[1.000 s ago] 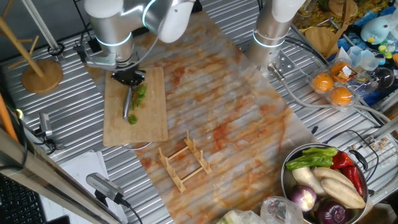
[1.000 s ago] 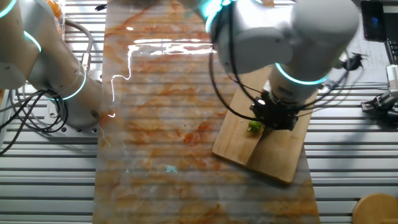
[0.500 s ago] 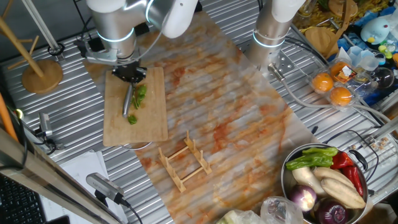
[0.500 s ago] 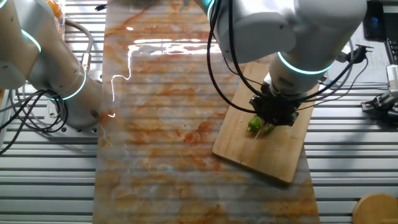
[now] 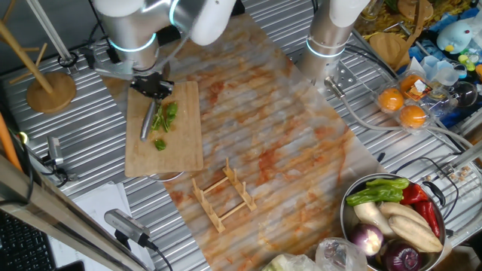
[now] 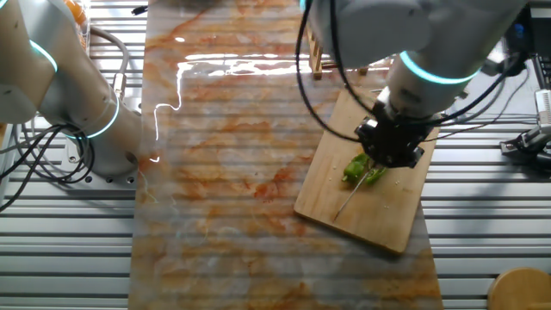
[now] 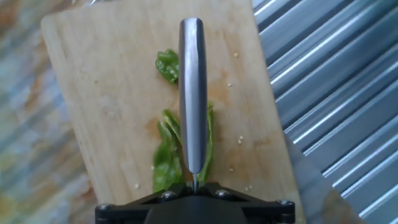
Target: Chop the chili peppers
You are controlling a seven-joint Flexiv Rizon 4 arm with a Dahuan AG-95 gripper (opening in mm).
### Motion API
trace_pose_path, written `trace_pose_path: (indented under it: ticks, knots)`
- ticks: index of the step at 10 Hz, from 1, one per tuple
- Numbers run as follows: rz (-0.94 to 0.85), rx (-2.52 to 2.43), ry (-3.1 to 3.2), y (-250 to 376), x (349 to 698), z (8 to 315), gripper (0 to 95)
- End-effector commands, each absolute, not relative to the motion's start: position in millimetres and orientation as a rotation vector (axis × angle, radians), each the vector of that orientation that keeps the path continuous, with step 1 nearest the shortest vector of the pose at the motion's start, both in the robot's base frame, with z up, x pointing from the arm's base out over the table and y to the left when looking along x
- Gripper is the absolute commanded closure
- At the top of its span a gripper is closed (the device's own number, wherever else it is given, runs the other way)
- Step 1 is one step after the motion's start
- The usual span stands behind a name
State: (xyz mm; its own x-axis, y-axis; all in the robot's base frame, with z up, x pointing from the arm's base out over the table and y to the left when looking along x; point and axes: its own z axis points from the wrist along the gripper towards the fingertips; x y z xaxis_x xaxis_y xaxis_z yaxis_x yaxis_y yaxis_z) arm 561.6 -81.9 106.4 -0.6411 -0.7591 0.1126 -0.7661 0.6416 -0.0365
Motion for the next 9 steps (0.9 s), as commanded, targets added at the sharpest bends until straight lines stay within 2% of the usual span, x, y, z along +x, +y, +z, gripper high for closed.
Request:
trace_pose_path:
  ticks: [1,9]
  knots:
    - [0.155,1.021,-2.891,-78,571,118,95.0]
    - [0.134,0.269,-3.143,-65,623,141,95.0]
